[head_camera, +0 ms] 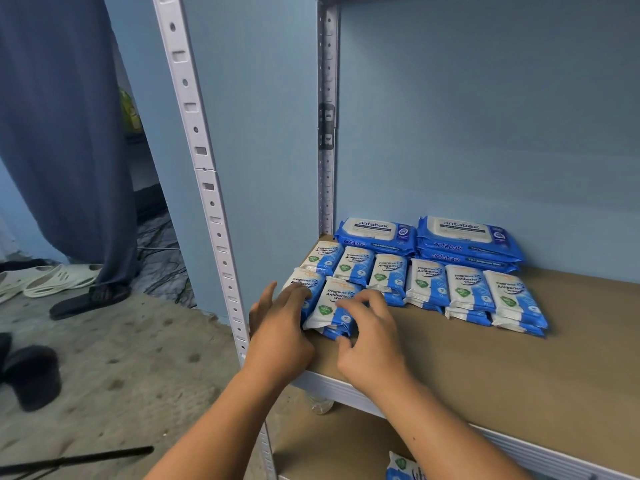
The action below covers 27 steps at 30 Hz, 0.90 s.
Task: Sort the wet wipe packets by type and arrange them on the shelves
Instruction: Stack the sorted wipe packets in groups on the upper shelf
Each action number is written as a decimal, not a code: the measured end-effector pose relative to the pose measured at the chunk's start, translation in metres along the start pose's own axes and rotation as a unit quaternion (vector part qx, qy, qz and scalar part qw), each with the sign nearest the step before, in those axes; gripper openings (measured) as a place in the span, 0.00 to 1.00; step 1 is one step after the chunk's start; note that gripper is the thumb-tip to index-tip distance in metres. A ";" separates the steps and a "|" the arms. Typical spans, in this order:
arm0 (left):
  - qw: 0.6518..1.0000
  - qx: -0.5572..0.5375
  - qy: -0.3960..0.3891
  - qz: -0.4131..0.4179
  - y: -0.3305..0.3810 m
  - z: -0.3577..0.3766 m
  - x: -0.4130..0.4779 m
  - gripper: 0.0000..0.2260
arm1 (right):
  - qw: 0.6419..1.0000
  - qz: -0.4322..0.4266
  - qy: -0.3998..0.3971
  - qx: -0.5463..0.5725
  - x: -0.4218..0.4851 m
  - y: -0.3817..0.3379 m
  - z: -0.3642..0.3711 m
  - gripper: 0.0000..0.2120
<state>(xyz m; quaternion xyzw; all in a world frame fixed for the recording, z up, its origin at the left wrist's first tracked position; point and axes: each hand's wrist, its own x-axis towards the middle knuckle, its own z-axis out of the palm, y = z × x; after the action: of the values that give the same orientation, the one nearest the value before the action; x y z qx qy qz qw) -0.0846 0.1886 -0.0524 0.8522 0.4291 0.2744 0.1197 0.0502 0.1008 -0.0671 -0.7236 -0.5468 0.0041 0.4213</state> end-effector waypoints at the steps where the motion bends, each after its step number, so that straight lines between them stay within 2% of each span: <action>1: 1.000 0.001 -0.012 0.001 0.001 -0.001 -0.001 0.29 | 1.000 -0.002 0.007 -0.007 -0.001 0.000 -0.005 0.26; 4: 0.999 0.021 -0.015 0.030 0.010 -0.005 -0.002 0.32 | 0.999 0.007 0.028 -0.017 -0.005 -0.002 -0.022 0.26; 11: 0.996 0.015 0.001 0.094 0.068 -0.024 -0.033 0.33 | 0.996 0.030 0.072 -0.050 -0.036 0.006 -0.076 0.14; 14: 0.990 -0.001 0.019 0.141 0.094 -0.028 -0.056 0.26 | 0.993 0.056 0.094 -0.038 -0.061 0.006 -0.103 0.13; 17: 0.968 -0.052 -0.021 0.245 0.115 -0.029 -0.081 0.17 | 0.988 0.074 0.134 0.006 -0.095 -0.005 -0.126 0.12; 19: 0.945 -0.050 -0.058 0.318 0.127 -0.026 -0.097 0.14 | 0.985 0.106 0.127 0.048 -0.119 -0.015 -0.136 0.10; 21: 0.926 -0.014 -0.112 0.361 0.136 -0.014 -0.110 0.14 | 0.973 0.186 0.110 0.076 -0.144 -0.016 -0.139 0.08; 23: 0.917 0.032 -0.183 0.354 0.141 0.002 -0.120 0.12 | 0.941 0.314 0.097 0.082 -0.166 -0.005 -0.136 0.07; 27: 0.914 0.111 -0.308 0.240 0.136 0.035 -0.126 0.17 | 0.847 0.513 0.025 0.140 -0.193 0.029 -0.123 0.08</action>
<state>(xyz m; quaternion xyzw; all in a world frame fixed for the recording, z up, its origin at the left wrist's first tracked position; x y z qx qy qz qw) -0.0349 0.0070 -0.0678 0.9796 0.1812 -0.0303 0.0810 0.0532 -0.1290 -0.0936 -0.8340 -0.0810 0.2779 0.4698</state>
